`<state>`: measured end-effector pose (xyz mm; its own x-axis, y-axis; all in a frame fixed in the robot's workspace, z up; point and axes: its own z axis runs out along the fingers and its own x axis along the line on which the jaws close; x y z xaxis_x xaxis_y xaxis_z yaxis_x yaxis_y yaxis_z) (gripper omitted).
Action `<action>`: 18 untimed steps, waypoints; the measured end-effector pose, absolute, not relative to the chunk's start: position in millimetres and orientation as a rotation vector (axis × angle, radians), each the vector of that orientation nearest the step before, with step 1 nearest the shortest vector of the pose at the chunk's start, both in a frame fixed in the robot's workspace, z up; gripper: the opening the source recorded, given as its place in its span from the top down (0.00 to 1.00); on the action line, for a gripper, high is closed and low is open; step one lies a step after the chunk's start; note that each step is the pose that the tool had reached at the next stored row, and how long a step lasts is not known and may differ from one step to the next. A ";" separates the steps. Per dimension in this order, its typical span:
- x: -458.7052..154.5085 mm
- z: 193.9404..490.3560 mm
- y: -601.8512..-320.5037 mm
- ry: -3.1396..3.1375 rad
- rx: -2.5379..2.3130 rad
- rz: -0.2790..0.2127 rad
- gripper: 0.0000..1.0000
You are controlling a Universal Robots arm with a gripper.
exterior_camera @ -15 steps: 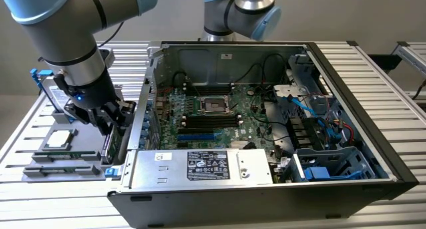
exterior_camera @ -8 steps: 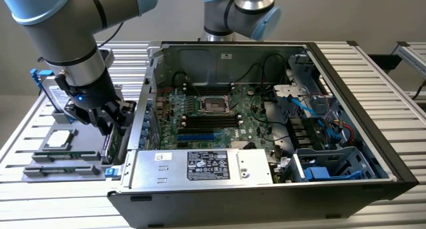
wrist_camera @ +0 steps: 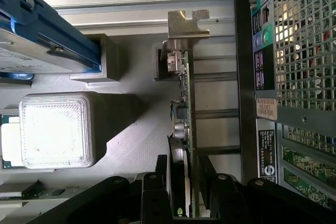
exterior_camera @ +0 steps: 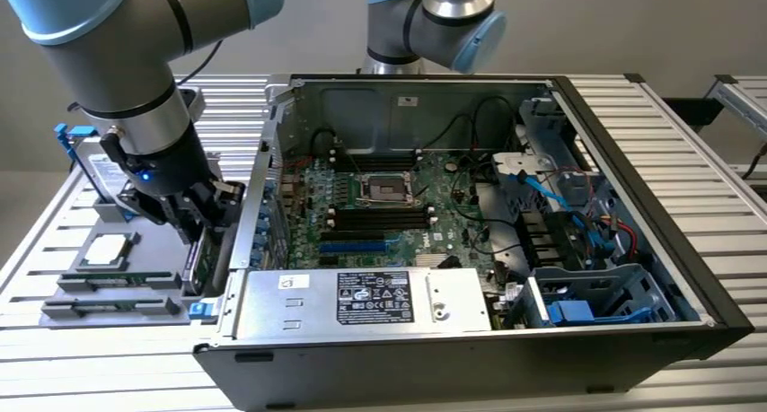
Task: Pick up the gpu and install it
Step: 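Pick up the gpu and move the gpu toward the slot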
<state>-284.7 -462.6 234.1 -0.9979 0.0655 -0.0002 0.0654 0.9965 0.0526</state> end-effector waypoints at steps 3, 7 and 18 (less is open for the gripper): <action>-284.8 234.1 -462.5 3.136 0.101 0.083 0.63; -285.2 234.0 -462.5 3.135 0.100 0.083 0.71; -285.9 234.0 -462.5 3.134 0.100 0.083 0.73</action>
